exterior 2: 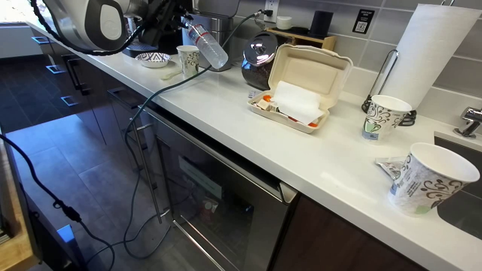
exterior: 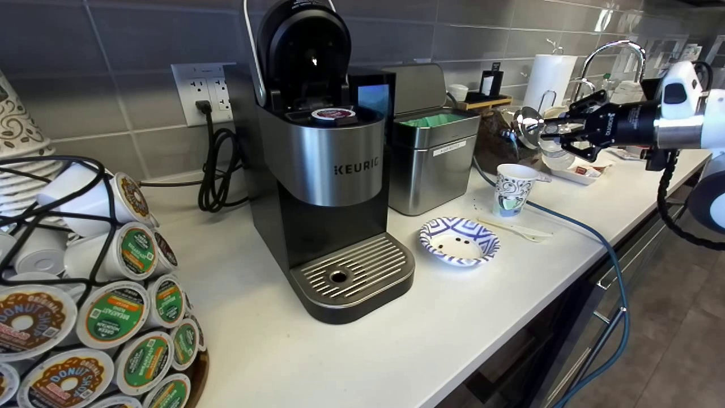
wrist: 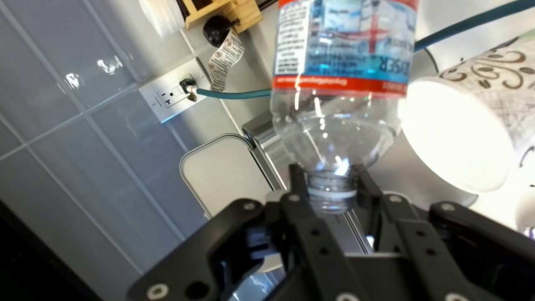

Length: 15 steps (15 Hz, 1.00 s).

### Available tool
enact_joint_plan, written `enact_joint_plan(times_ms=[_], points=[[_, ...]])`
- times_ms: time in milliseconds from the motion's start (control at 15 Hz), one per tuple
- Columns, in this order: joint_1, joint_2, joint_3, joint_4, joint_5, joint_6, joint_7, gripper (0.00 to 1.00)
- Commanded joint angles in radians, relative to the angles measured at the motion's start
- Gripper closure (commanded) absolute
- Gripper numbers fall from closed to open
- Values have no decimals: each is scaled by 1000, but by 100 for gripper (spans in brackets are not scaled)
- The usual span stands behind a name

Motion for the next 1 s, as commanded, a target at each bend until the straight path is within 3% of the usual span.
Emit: enact_joint_plan(times_ms=[0, 67, 933], points=[[-1, 1, 0, 0, -1, -2, 2, 69], [-1, 3, 0, 0, -1, -2, 2, 92], [32, -67, -12, -26, -19, -112, -314, 92]])
